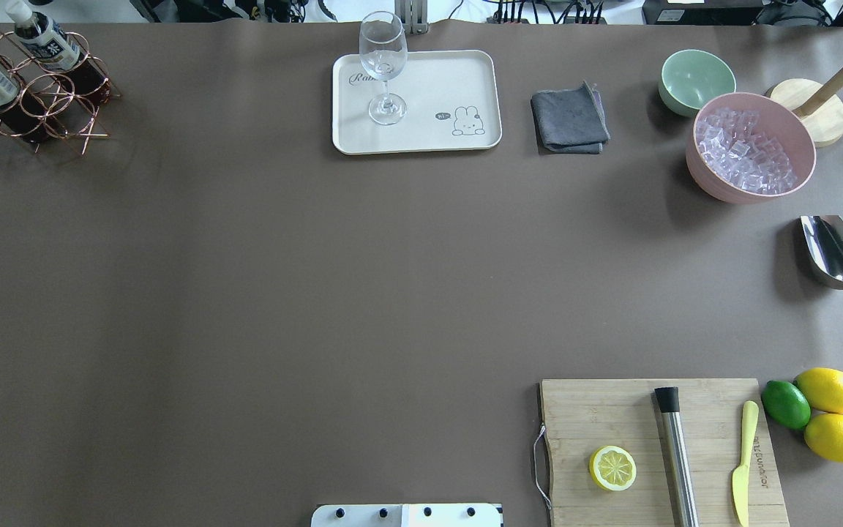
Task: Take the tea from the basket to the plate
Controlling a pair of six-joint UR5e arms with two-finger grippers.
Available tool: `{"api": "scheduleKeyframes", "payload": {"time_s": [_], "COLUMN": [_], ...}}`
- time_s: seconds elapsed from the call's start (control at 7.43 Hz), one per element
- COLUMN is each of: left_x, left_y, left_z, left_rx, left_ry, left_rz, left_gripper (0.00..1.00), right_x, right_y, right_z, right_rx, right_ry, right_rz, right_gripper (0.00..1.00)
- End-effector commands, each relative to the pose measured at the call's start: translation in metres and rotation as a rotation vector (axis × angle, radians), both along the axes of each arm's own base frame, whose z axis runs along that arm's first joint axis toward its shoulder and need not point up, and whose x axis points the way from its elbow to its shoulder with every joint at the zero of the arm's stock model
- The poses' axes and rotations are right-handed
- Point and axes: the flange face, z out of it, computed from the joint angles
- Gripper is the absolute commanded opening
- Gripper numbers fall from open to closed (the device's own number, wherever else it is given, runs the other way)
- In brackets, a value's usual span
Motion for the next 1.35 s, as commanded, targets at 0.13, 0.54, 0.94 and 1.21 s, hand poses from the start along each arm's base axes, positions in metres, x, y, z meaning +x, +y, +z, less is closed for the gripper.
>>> {"api": "scheduleKeyframes", "payload": {"time_s": [0.13, 0.54, 0.94, 1.21], "left_x": [0.0, 0.0001, 0.0001, 0.0001], "left_y": [-0.0002, -0.0004, -0.0006, -0.0012], "left_z": [0.0007, -0.001, -0.0033, -0.0031], "left_rx": [0.0, 0.003, 0.007, 0.007], "left_ry": [0.0, 0.001, 0.001, 0.001], "left_rz": [0.0, 0.0, 0.0, 0.0], "left_gripper": [0.98, 0.98, 0.98, 0.98], "right_x": [0.0, -0.0001, -0.0001, -0.0025], "right_y": [0.0014, 0.0029, 0.002, 0.001], "right_z": [-0.0021, -0.0008, -0.0022, -0.0091], "right_rx": [0.003, 0.001, 0.003, 0.016], "right_ry": [0.0, -0.001, -0.001, -0.015], "right_rz": [0.0, -0.001, 0.0, -0.003], "right_gripper": [1.0, 1.0, 1.0, 1.0]}}
